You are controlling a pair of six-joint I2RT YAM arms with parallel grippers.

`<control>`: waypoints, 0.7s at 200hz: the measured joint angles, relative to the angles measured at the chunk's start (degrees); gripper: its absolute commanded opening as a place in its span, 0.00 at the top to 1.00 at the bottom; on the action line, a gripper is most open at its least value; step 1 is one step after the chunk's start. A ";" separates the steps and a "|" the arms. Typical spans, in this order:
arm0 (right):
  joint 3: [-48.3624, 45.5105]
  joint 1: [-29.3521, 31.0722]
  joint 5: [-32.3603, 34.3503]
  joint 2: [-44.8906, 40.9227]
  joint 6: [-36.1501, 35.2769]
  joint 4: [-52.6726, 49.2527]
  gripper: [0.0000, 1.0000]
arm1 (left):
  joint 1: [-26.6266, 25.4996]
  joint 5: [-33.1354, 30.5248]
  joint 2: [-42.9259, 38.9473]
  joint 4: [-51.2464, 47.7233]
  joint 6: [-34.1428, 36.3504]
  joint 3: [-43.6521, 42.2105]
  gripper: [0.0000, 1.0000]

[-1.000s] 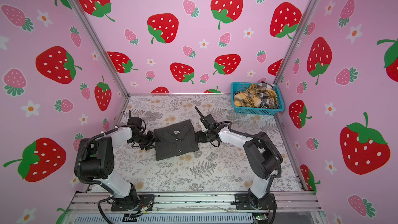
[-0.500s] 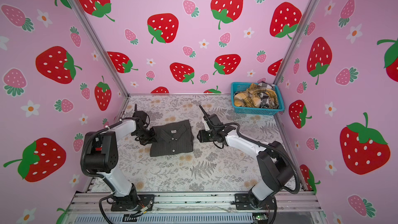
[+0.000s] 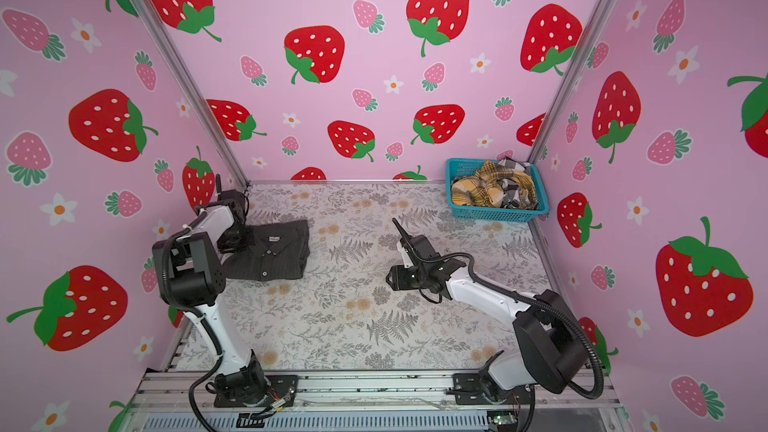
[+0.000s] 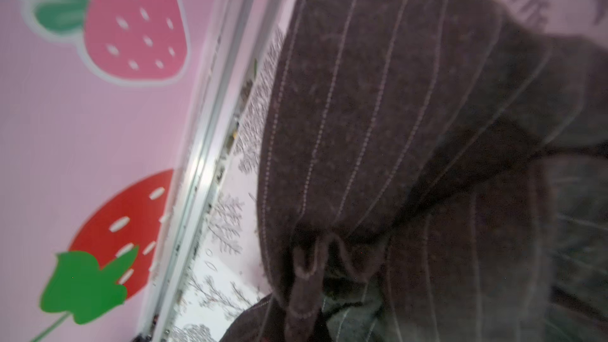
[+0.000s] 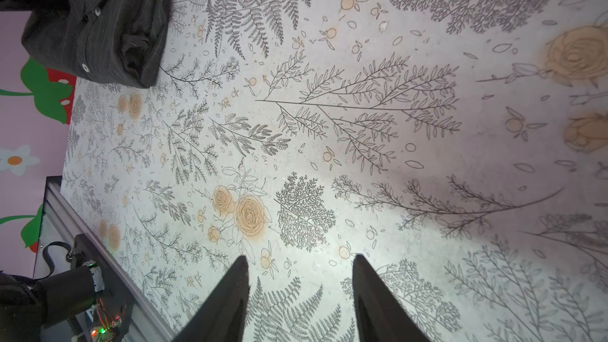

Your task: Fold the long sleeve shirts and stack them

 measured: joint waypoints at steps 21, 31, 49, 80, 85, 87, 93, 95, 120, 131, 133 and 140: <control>0.00 0.02 -0.15 0.02 0.33 0.15 0.48 | 0.02 -2.91 4.63 -0.28 2.51 6.32 1.00; 0.04 0.02 -0.15 0.24 0.33 0.07 0.48 | 0.11 -3.58 6.80 -0.44 3.50 9.11 1.00; 0.61 0.02 -0.09 1.68 0.04 -0.59 0.48 | 0.39 -4.52 9.46 -0.96 4.74 12.79 1.00; 1.14 0.02 0.04 3.52 -0.79 -2.40 0.48 | 0.96 -5.55 12.44 -1.57 6.16 16.87 0.48; 1.29 0.02 0.17 3.52 -0.92 -2.95 0.48 | 1.05 -5.90 12.68 -1.53 6.19 16.90 0.29; 1.33 0.02 0.22 3.52 -0.96 -3.13 0.48 | 1.07 -5.95 12.72 -1.55 6.27 16.90 0.25; 1.70 0.02 0.50 3.52 -1.25 -3.82 0.47 | 1.07 -6.21 12.90 -1.75 6.23 16.90 0.20; 1.92 0.00 0.59 3.52 -1.27 -4.09 0.47 | 1.07 -6.25 12.94 -1.79 6.23 16.90 0.19; 5.88 -0.87 1.68 3.23 -2.95 -7.32 0.43 | 1.14 -7.08 12.66 -1.95 5.73 15.91 0.01; 7.80 -1.99 2.32 2.40 -3.50 -8.22 0.40 | 1.18 -7.04 11.87 -1.99 5.18 14.73 0.01; 8.17 -2.21 2.51 2.16 -3.74 -8.35 0.40 | 1.18 -7.04 11.63 -1.97 5.14 14.38 0.01; 9.42 -3.10 2.99 1.11 -4.02 -8.76 0.39 | 1.25 -6.99 10.45 -2.03 4.85 13.25 0.01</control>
